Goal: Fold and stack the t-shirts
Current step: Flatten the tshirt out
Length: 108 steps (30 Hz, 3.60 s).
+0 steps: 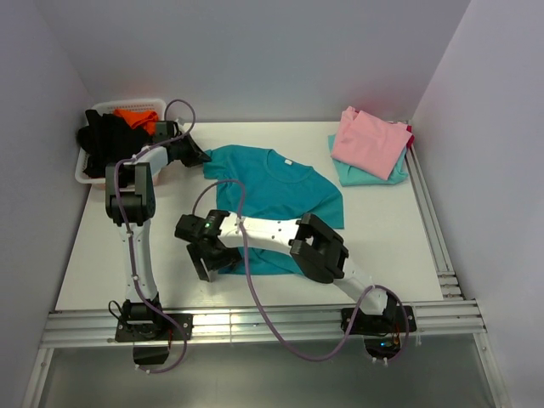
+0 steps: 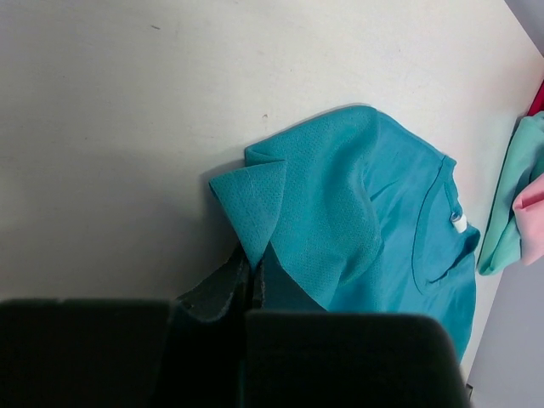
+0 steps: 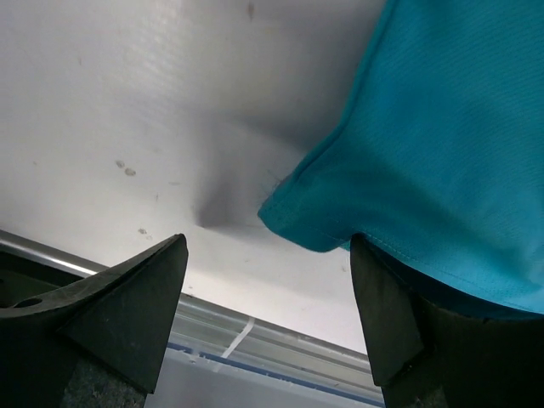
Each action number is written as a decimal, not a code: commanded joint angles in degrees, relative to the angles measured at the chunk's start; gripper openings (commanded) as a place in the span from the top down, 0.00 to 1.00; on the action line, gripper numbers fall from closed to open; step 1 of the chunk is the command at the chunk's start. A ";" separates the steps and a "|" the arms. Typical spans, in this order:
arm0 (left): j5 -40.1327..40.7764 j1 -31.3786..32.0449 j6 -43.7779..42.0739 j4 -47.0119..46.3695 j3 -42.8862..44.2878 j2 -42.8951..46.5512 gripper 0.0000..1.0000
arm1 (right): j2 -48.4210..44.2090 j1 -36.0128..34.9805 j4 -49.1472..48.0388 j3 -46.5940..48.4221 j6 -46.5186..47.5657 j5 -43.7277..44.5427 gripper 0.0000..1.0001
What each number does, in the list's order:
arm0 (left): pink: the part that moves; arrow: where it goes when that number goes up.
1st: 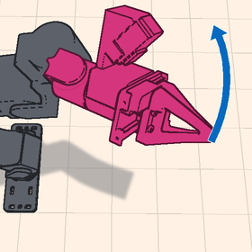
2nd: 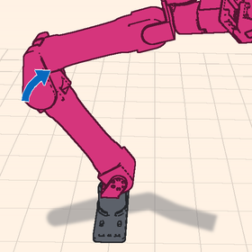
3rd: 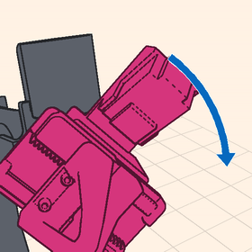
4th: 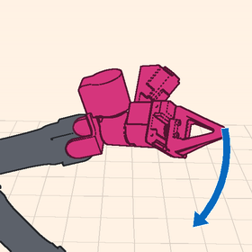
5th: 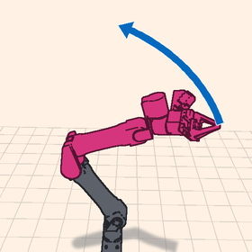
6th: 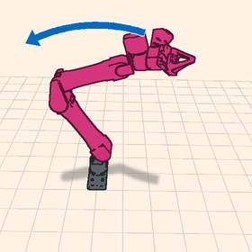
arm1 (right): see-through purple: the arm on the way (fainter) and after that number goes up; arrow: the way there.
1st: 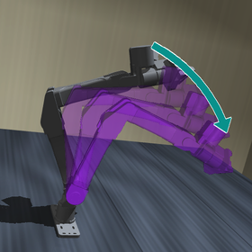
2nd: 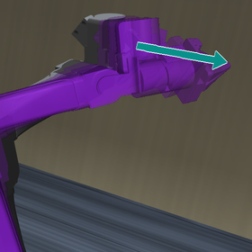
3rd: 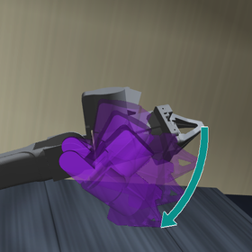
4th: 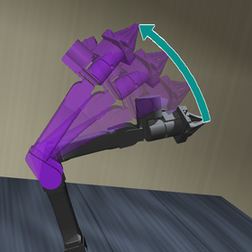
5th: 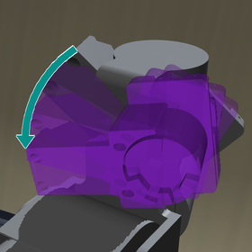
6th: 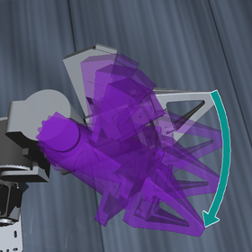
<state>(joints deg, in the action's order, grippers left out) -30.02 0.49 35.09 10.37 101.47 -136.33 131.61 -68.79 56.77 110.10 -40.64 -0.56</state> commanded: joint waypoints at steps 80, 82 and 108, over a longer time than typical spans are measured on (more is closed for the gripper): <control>36.61 14.63 0.68 39.20 -1.48 56.47 1.00 | -61.93 32.30 6.00 -5.43 9.23 26.15 1.00; 36.53 14.01 0.24 38.59 7.36 47.24 1.00 | -55.87 37.65 1.44 -4.55 12.76 24.04 1.00; 40.48 10.67 0.23 18.02 -27.56 73.39 1.00 | -65.86 55.70 -10.71 -29.38 13.23 5.49 1.00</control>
<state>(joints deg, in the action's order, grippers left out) 6.09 11.53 35.18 27.29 89.06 -61.78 64.73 -13.39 47.09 92.23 -26.33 5.96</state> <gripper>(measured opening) 0.026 0.020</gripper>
